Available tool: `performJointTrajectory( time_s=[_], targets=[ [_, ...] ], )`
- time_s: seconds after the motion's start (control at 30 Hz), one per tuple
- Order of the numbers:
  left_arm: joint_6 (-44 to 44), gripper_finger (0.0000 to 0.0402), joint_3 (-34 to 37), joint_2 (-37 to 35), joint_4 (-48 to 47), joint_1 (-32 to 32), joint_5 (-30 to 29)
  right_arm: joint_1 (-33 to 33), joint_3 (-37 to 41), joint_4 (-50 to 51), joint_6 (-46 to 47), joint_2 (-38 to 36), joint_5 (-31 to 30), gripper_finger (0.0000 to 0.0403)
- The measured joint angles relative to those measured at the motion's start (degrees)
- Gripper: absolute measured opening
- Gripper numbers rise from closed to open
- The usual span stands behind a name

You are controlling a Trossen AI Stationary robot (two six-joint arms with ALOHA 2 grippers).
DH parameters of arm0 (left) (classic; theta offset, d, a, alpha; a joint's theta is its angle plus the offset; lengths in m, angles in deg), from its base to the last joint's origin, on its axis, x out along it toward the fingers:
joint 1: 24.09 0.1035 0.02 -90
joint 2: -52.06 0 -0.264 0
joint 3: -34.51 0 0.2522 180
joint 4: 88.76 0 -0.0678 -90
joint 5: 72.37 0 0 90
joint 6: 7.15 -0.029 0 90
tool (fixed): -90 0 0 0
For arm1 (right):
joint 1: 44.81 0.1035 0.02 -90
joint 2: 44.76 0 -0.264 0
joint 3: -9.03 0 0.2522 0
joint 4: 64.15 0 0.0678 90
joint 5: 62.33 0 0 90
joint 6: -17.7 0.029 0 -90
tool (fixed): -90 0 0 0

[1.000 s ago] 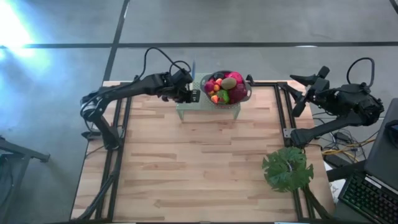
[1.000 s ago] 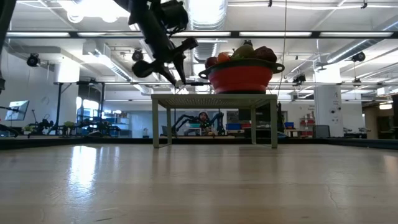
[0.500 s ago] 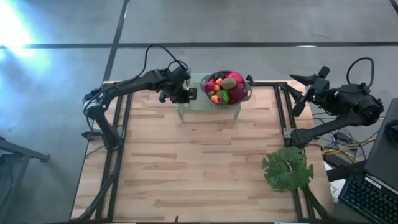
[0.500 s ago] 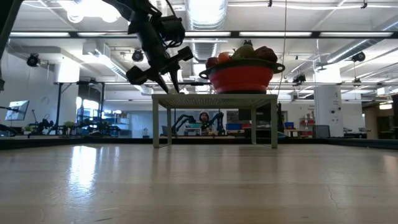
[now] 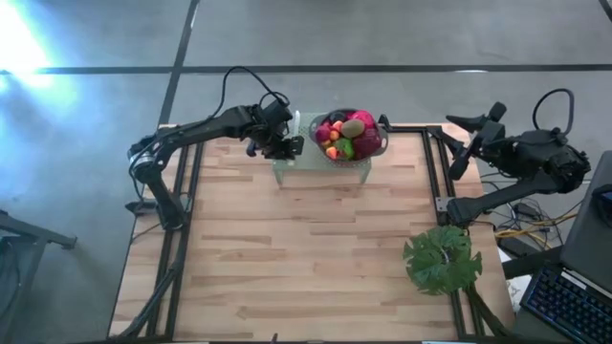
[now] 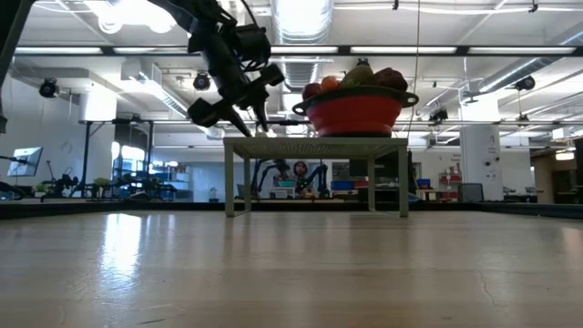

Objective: Pick & Place Fruit
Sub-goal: Put the yellow knife on the shelf, then return to Home Position

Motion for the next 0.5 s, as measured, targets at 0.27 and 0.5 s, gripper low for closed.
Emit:
performJointTrajectory(
  time_s=[0.27, 0.5],
  targets=[
    [-0.2, 0.0198, -2.2, -0.4, -0.7, 0.2, 7.2, 0.0, 0.0, 0.2, 0.0, 0.0, 0.0, 0.0168],
    [-3.7, 0.0195, -7.2, -4.6, -6.8, 0.1, 5.6, 0.0, 0.0, 0.2, 0.2, 0.1, 0.1, 0.0156]
  ],
)
